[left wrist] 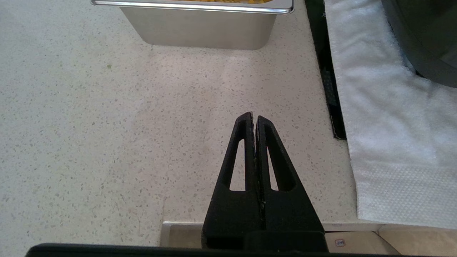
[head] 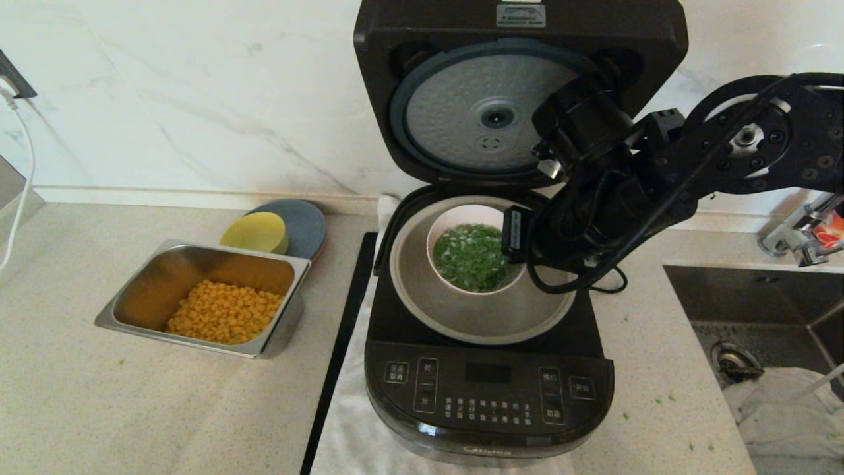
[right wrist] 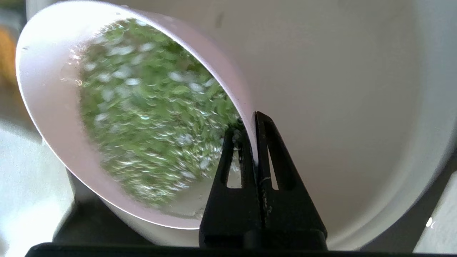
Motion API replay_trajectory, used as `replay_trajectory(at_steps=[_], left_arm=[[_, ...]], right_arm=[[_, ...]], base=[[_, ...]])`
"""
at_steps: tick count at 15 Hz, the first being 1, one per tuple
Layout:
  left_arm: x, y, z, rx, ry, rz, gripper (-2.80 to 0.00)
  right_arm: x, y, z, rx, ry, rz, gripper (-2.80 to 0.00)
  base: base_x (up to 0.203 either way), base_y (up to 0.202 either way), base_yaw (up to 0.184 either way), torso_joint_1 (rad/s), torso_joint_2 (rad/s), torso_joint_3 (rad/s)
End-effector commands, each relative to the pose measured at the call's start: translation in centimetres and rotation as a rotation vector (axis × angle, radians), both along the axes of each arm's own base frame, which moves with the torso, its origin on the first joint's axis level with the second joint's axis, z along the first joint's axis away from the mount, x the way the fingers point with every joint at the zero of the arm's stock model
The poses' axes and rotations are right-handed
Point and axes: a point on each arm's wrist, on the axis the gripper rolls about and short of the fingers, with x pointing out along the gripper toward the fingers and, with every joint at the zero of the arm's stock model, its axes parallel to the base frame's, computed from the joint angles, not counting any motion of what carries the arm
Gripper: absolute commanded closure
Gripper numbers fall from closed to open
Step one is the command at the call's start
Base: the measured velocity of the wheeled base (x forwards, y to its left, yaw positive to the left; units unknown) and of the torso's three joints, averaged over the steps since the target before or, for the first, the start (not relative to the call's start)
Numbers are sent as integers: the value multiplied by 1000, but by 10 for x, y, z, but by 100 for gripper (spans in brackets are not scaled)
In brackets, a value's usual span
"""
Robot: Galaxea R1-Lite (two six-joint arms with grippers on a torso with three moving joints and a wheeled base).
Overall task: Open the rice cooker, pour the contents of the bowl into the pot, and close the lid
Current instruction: Pour the water from the bowl into the rice cooker
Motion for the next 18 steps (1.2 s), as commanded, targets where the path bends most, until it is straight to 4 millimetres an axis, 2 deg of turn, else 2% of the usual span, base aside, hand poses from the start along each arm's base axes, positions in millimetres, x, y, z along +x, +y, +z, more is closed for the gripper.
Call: replay_trajectory(at_steps=[1,6,9,13,18], left_arm=[[0,0,0,0,0,0,0],[0,0,0,0,1,0,0],[0,0,0,0,-1,0,0],[0,0,0,0,-1,0,0],[0,0,0,0,-1,0,0]], right_arm=[[0,-3,5,8,-42,-24,0],[-2,-7,11,-16,-137,-77,0],[-3,-9,-1,-70,-241,-71,0],[-3,-10,-18,-167,-496,-94,0],[-22,-6,-7,-238,-649,-171,0]], base=[[0,0,0,0,0,0],[0,0,0,0,0,0],[0,0,0,0,0,0],[0,0,0,0,0,0],[0,0,0,0,0,0]])
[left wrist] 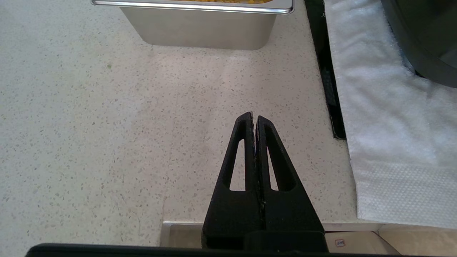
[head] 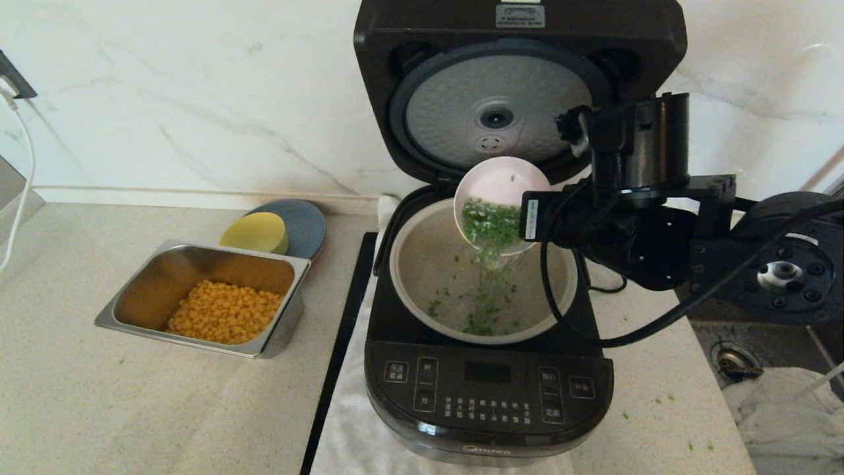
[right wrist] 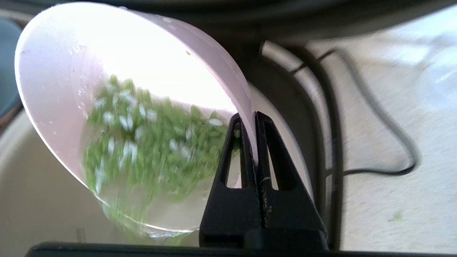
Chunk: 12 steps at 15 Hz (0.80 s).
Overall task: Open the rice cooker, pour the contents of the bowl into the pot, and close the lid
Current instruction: Pour the water from the bowl into the rice cooker
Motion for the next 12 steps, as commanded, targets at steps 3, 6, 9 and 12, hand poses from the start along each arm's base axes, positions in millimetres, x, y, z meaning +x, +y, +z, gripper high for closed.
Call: replay_trajectory(at_steps=[3,6,9,12], left_arm=[[0,0,0,0,0,0,0],[0,0,0,0,-1,0,0],[0,0,0,0,0,0,0],[0,0,0,0,0,1,0]], right_arm=[[-12,9,3,-18,-133,1,0],[-6,18,-10,-70,-234,-19,0],[-1,21,-19,-114,-291,-50,0],[1,23,-21,-142,-392,-78,0]], base=[[0,0,0,0,0,0],[0,0,0,0,0,0],[0,0,0,0,0,0],[0,0,0,0,0,0]])
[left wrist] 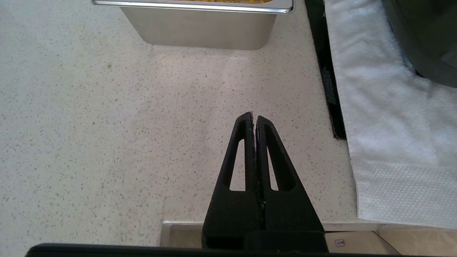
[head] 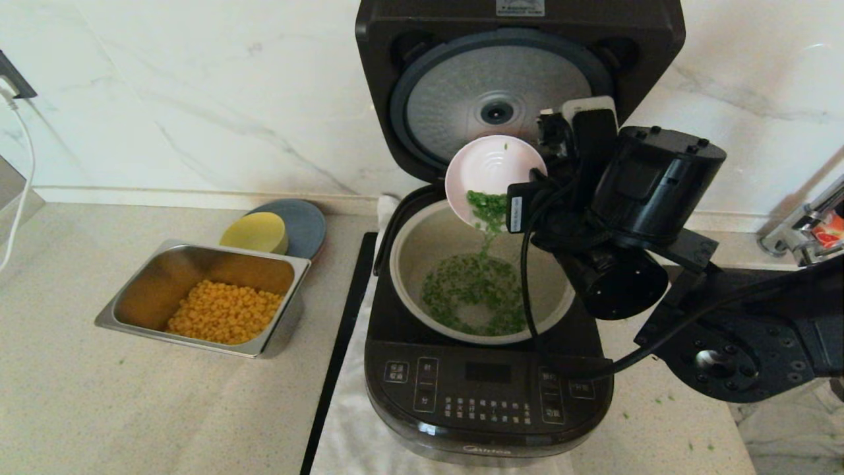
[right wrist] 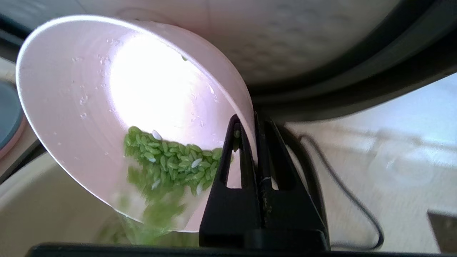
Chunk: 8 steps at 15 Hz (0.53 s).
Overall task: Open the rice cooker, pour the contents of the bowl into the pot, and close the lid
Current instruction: Pour the water from the bowl into the rice cooker
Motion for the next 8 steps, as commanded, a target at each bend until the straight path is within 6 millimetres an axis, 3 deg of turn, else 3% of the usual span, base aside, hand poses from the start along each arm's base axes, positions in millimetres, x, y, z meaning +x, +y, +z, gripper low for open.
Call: replay_trajectory(at_steps=[1,8], left_arm=[[0,0,0,0,-1,-1,0],[0,0,0,0,-1,-1,0]], right_arm=[[5,4,-10,-31,-68,-30,0],[-6,8,-10,-57,-138,-59,0]], base=[[0,0,0,0,0,0],[0,0,0,0,0,0]])
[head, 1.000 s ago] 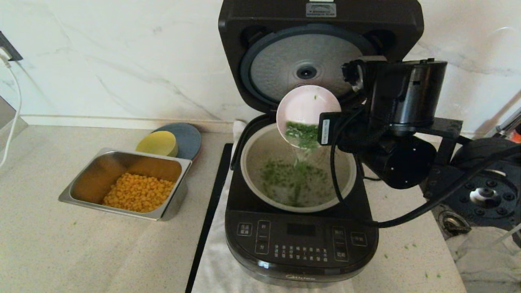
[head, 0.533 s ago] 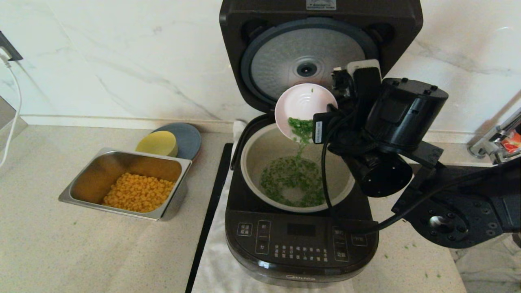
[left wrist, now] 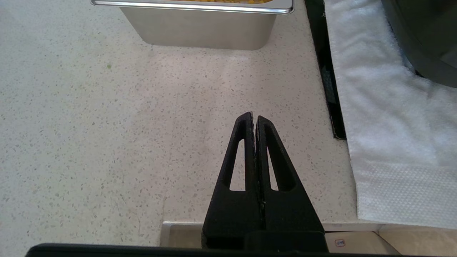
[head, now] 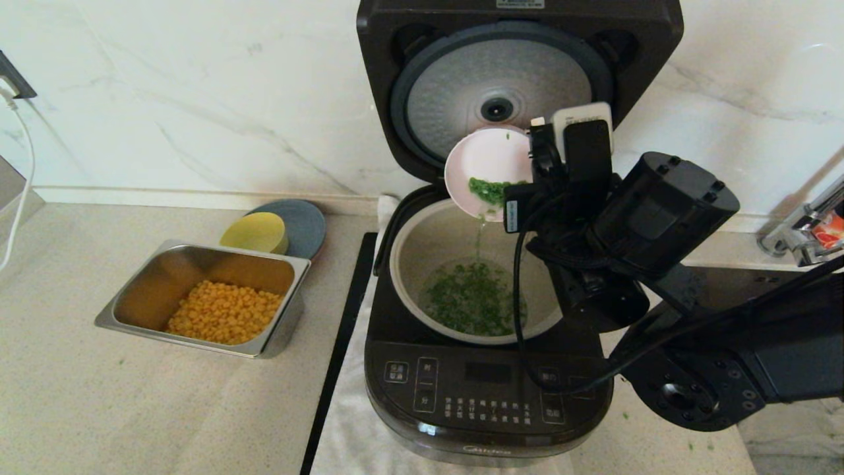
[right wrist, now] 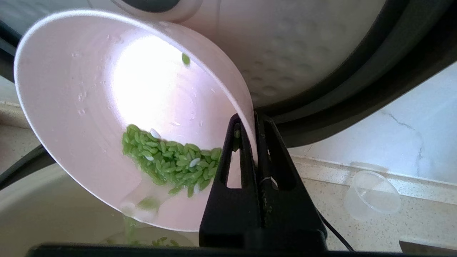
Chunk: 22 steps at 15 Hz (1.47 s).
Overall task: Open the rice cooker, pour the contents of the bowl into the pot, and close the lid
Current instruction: Pour the water from the bowl into the rice cooker
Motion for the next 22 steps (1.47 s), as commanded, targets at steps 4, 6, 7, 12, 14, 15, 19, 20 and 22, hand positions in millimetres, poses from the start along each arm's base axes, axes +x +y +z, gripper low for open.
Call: replay_trajectory(at_steps=[4,6,7,12,14,15,19,20,22], left_arm=[[0,0,0,1,0,0,0],[0,0,0,0,-1,0,0],[0,0,0,1,-1,0,0],[0,0,0,1,0,0,0],[0,0,0,0,0,0,0],[0,0,0,0,0,0,0],[0,0,0,1,-1,0,0],[0,0,0,0,-1,0,0],[0,0,0,0,-1,0,0]], right_arm=[[-12,1,6,16,-6,6,0],[-23,7,8,2,29,9,0],[-26,6,8,-13,61,10,0],[-30,-8,13,42,289,32,0],[-25,-25,15,109,451,44,0],[-24,-36,21,172,542,74,0],[-27,-95,54,427,748,145,0],[-35,-106,61,449,768,173,0],[-56,-132,74,483,818,220,0]], base=[[0,0,0,0,0,0],[0,0,0,0,0,0],[0,0,0,0,0,0],[0,0,0,0,0,0],[0,0,0,0,0,0],[0,0,0,0,0,0],[0,0,0,0,0,0],[0,0,0,0,0,0],[0,0,0,0,0,0]])
